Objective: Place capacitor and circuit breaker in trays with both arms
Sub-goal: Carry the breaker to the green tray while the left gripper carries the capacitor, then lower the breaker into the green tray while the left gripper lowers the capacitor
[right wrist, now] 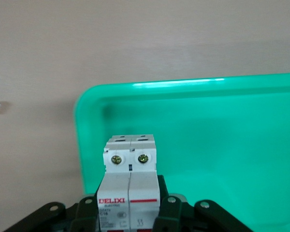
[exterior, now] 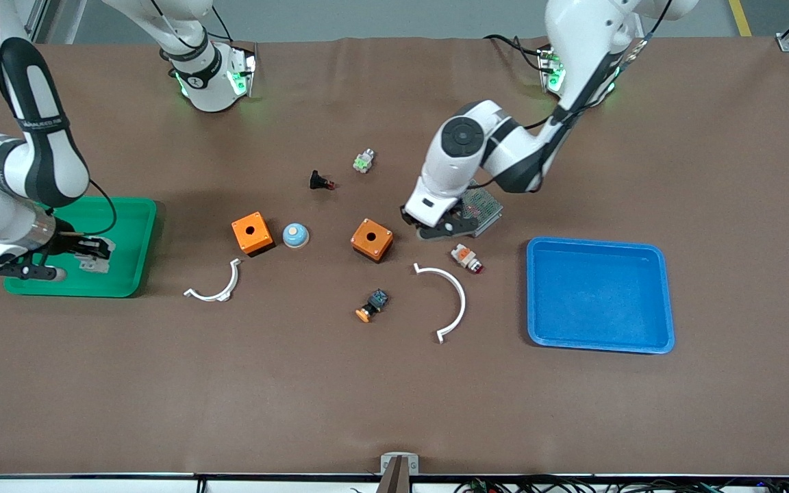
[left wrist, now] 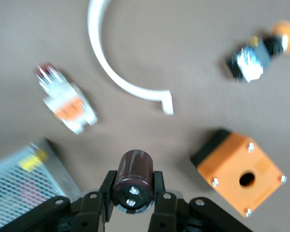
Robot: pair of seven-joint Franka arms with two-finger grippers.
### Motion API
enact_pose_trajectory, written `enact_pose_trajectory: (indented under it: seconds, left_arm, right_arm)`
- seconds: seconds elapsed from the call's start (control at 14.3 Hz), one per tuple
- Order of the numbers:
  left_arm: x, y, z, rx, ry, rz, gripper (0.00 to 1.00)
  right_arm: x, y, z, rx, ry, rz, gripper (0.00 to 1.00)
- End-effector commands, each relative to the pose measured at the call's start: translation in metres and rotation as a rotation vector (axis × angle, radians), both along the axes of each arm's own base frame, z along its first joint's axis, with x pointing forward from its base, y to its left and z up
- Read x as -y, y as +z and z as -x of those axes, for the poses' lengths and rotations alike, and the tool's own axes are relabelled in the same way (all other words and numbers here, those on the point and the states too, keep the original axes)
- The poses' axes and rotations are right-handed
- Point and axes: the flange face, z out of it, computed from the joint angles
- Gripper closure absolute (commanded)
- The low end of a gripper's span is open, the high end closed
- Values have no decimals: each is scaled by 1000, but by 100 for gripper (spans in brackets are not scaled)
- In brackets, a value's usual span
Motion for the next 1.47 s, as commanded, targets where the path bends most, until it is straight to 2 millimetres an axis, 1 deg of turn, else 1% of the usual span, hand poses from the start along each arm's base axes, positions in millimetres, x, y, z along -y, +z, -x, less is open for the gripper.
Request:
enact_pose_trajectory:
  seconds: [0.0, 0.07, 0.21, 0.35, 0.42, 0.63, 0.77, 0.91, 1.05, 1.12, 1.19, 1.26, 1.33, 1.4]
  left_arm:
    - [-46, 32, -35, 7, -11, -30, 76]
    - [-64, 38, -46, -8, -21, -44, 75]
    - [-115, 44, -74, -52, -62, -76, 75]
    - [-166, 52, -100, -75, -77, -86, 75]
    - [-186, 54, -110, -80, -83, -86, 75]
    - [-243, 41, -132, -94, -85, -90, 75]
    - [-276, 30, -143, -106, -103, -80, 75]
    - [-299, 11, -149, -131, -104, -69, 75]
    - [-318, -9, -156, -147, -112, -102, 75]
    - [-323, -19, -158, -152, -120, -117, 75]
    - [-327, -31, -161, -163, -124, -121, 75]
    - [-330, -41, -162, -171, -121, -117, 75]
    - [-339, -51, -163, -181, -108, -112, 75]
    - [-343, -58, -163, -187, -106, -113, 75]
  right_arm:
    - [29, 1, 17, 34, 60, 13, 100]
    - [39, -3, 22, 36, 72, 14, 100]
    - [60, -18, 34, 25, 88, 9, 100]
    - [71, -36, 40, 17, 98, 6, 100]
    - [75, -45, 42, 14, 111, 4, 100]
    - [81, -70, 50, 25, 94, 12, 100]
    - [82, -84, 55, 16, 85, 7, 100]
    - [80, -86, 55, 10, 79, 2, 100]
    - [79, -87, 55, 1, 64, -2, 99]
    - [78, -87, 56, -1, 58, -4, 85]
    - [79, -86, 55, -5, 68, -6, 28]
    - [78, -82, 54, -15, 72, -12, 1]
    - [77, -77, 50, -33, 76, -23, 0]
    - [78, -65, 42, -40, 75, -27, 0]
